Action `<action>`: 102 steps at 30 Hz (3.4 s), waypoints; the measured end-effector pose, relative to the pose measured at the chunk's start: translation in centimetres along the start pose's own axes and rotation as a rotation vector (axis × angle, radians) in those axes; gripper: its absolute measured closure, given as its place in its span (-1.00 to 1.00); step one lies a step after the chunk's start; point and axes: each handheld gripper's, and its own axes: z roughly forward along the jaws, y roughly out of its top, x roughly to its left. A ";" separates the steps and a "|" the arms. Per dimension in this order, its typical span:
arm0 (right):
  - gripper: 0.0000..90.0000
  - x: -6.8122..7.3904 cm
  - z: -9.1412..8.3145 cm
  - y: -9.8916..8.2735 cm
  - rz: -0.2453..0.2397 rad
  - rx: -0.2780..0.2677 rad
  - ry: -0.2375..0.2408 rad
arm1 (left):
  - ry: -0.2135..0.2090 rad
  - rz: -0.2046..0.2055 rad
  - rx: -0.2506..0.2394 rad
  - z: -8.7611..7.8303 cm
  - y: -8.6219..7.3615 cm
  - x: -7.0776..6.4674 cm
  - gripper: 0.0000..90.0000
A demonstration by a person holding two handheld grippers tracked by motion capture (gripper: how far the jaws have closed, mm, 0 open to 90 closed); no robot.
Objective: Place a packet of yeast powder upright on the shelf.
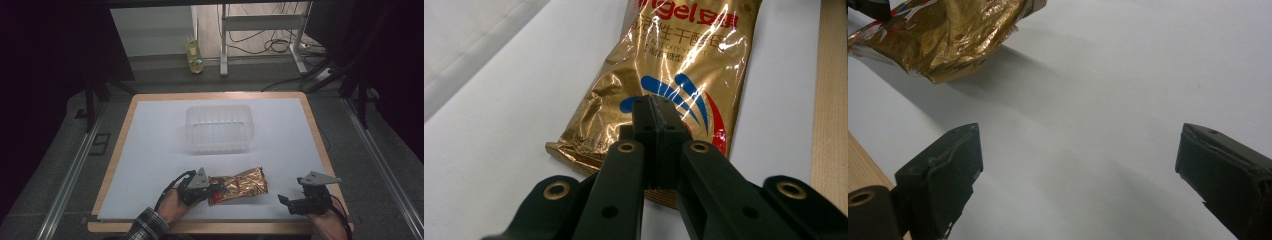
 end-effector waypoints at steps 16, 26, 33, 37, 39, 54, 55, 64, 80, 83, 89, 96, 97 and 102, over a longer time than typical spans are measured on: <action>-0.89 0.1 -0.4 0.6 0.036 -0.010 0.059 | 0.023 -0.006 0.058 0.2 -1.0 0.0 0.99; -0.88 0.3 0.0 1.3 0.065 0.002 0.118 | 0.017 -0.005 0.070 0.2 -0.9 0.1 0.99; -0.89 0.4 0.5 1.7 0.117 0.014 0.168 | 0.017 0.018 0.080 0.1 -0.9 0.2 0.99; -0.89 0.5 0.8 2.1 0.161 0.016 0.202 | 0.017 0.005 0.066 0.2 -1.0 0.2 0.99; -0.90 0.5 1.0 2.4 0.177 0.025 0.215 | 0.018 0.003 0.063 0.2 -1.0 0.1 0.99; -0.83 1.0 3.4 4.3 0.285 0.104 0.299 | 0.008 0.002 0.063 0.2 -1.1 0.3 0.99; -0.78 1.0 3.8 4.6 0.304 0.114 0.311 | 0.009 0.003 0.063 0.2 -1.1 0.3 0.99; -0.52 1.4 5.6 5.3 0.364 0.148 0.370 | 0.008 0.006 0.064 0.2 -1.1 0.3 0.99; 0.04 2.0 7.4 6.4 0.425 0.145 0.448 | 0.002 0.004 0.063 0.2 -1.1 0.4 0.99; 0.12 1.9 7.8 6.2 0.451 0.152 0.468 | 0.001 0.005 0.062 0.2 -1.1 0.4 0.99; 0.54 1.8 7.2 6.4 0.498 0.122 0.507 | 0.009 0.029 0.073 0.1 -1.0 0.4 0.98; 0.59 2.4 6.6 7.1 0.457 0.108 0.486 | 0.041 0.035 0.066 -0.3 -0.8 0.4 0.75; 0.59 2.6 6.3 7.5 0.434 0.103 0.482 | 0.051 0.024 0.055 -0.4 -0.8 0.4 0.68; 0.59 2.9 5.7 8.2 0.391 0.094 0.468 | 0.064 0.003 0.008 -1.1 -0.7 0.4 0.52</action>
